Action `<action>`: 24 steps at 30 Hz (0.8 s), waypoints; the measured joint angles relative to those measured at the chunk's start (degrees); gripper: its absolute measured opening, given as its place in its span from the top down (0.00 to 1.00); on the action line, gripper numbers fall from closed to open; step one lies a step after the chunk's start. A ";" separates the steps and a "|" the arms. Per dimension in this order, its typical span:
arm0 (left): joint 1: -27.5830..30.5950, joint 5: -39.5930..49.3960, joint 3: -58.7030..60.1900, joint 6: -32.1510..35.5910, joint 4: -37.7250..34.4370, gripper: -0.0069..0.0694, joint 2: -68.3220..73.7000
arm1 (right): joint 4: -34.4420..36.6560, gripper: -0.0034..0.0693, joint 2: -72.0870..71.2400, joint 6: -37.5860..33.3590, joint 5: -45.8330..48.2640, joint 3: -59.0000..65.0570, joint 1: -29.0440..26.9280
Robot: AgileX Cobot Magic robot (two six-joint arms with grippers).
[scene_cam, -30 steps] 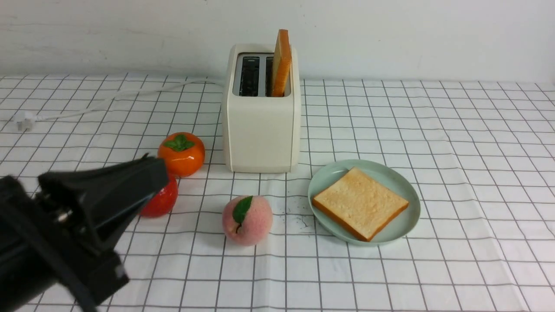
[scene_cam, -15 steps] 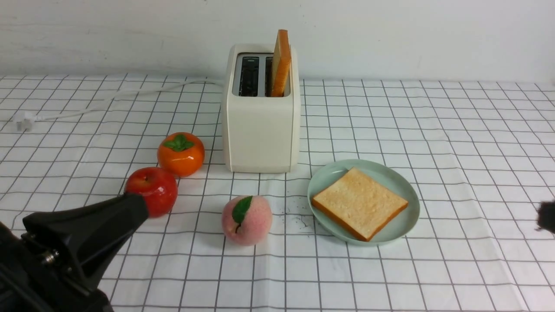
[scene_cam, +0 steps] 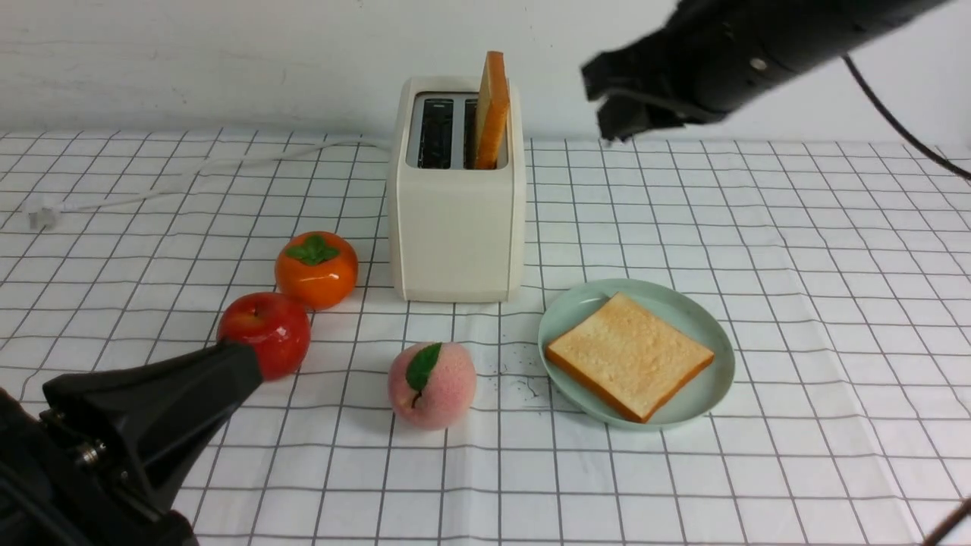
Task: Take toasted bread from bread machine on white checkered table place on plate.
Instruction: 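Grasp the toast slice in the toaster and pull it up out of the slot with the right gripper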
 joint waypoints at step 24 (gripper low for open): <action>0.00 -0.04 0.00 0.19 0.00 0.93 0.00 | -17.94 0.35 31.80 19.87 -12.99 -29.29 1.91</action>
